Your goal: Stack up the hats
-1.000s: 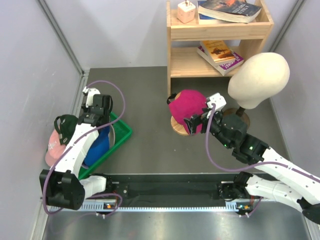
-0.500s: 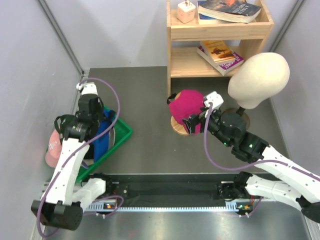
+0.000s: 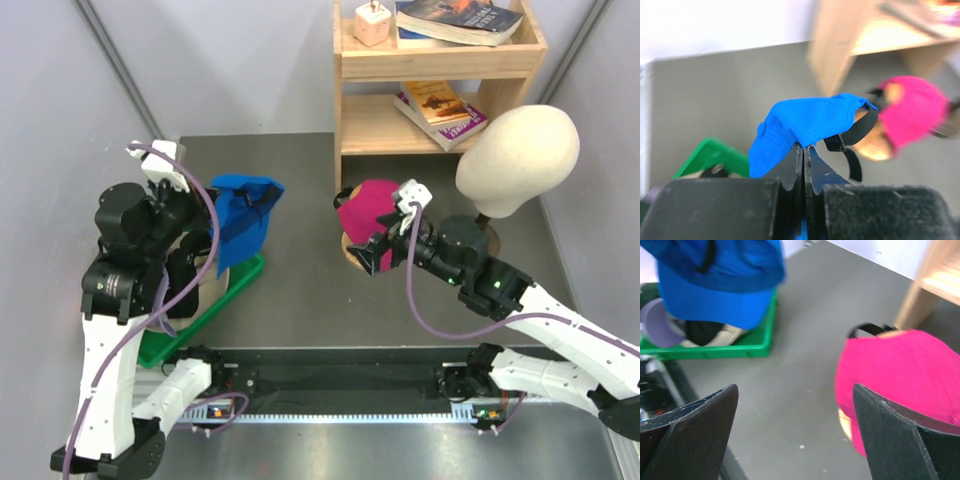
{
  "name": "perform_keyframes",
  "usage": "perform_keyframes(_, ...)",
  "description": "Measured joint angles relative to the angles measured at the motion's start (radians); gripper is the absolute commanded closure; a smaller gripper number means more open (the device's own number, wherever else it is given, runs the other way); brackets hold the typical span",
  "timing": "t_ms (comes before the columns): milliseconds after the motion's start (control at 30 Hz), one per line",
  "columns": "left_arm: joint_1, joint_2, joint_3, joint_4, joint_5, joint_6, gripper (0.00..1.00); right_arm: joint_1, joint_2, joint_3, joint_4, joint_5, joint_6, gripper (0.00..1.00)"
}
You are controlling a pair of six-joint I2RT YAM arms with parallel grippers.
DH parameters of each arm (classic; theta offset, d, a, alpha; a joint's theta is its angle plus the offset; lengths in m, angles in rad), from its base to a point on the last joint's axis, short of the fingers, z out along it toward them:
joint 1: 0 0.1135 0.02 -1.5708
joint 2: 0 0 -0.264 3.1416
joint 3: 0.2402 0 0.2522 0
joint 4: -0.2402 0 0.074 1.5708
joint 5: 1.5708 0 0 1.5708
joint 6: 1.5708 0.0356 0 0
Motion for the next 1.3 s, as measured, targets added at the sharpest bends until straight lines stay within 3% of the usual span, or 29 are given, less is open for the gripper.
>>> perform_keyframes(233,0.000,0.015,0.054,0.105,0.331,-0.064,1.00,0.000,-0.001,0.005,0.063,-0.128,0.036,0.04)
perform_keyframes(500,0.000,0.066,0.070,0.438,0.517,-0.375,1.00,0.000,-0.045,-0.100,0.221,-0.208,0.090,0.05)
perform_keyframes(633,0.000,0.074,0.027,0.609,0.538,-0.529,1.00,0.004,-0.063,-0.190,0.331,-0.224,0.117,0.06)
perform_keyframes(867,-0.010,0.080,-0.009,0.743,0.519,-0.684,1.00,0.019,-0.061,-0.315,0.546,-0.208,0.127,0.10)
perform_keyframes(1300,-0.108,0.134,-0.011,0.831,0.483,-0.772,1.00,0.108,0.185,-0.273,0.837,-0.128,0.064,0.16)
